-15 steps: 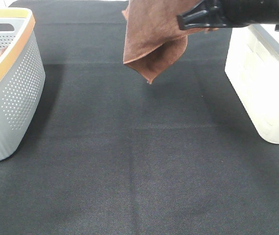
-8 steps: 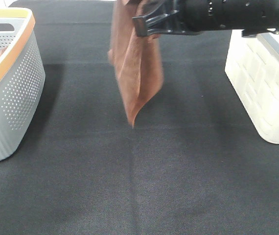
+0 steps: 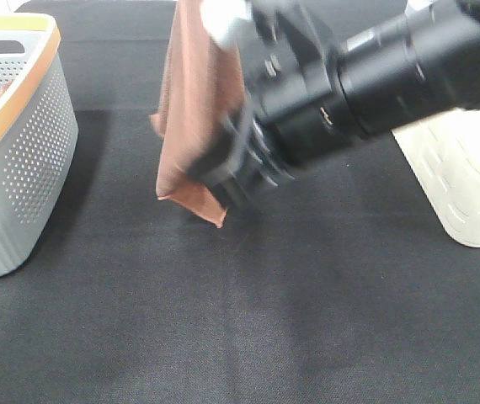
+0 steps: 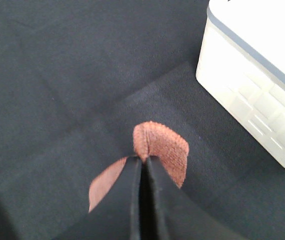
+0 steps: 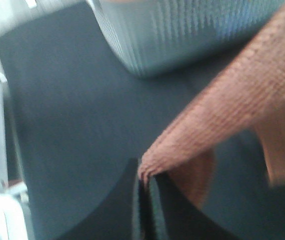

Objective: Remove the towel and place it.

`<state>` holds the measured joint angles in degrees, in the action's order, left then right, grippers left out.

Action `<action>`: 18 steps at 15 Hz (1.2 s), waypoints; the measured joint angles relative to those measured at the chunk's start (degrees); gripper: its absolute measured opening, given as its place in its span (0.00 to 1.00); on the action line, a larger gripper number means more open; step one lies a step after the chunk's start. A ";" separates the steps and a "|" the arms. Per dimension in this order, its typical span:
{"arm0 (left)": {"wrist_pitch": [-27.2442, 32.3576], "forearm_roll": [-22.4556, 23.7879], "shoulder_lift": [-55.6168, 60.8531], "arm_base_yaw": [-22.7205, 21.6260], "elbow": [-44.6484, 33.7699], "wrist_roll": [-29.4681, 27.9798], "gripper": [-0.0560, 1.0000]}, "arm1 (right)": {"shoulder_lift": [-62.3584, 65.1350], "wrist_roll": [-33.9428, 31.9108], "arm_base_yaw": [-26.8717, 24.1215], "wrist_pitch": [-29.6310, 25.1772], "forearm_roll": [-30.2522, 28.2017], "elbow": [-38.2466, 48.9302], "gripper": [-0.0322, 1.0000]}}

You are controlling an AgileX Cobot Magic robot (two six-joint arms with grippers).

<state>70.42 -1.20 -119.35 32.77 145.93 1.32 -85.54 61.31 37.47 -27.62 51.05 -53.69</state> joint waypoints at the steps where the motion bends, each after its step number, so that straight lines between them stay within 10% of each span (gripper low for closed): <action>1: 0.74 -0.29 0.00 0.00 0.00 -0.06 0.06 | 0.06 -14.44 0.00 0.17 -13.41 -0.86 0.03; 2: 0.69 -0.34 0.00 0.11 0.00 -0.06 0.06 | 0.69 -35.92 0.00 -0.06 -32.37 -2.46 0.03; 4: 0.40 0.17 0.00 0.11 0.00 -0.06 0.06 | 1.83 -58.38 0.00 -1.49 -55.46 -5.50 0.03; 5: 0.40 0.17 0.00 0.11 0.00 -0.06 0.06 | 1.83 -58.38 0.00 -1.49 -55.46 -5.50 0.03; 9: 0.29 5.96 -1.20 0.06 0.00 -0.06 0.06 | 1.15 -84.11 -0.23 -4.18 -88.29 -13.35 0.03; 13: -5.79 16.44 -5.16 0.06 0.00 -3.67 0.06 | -5.73 -87.55 -6.99 0.34 -96.03 -22.52 0.03; 18: -28.65 22.06 -8.88 -3.67 0.00 -8.42 0.06 | -15.99 -87.61 -16.27 18.39 -100.15 -29.79 0.03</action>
<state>41.77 20.86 -128.23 29.11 145.93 -7.10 -101.53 -26.30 21.20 -9.22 -49.10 -83.48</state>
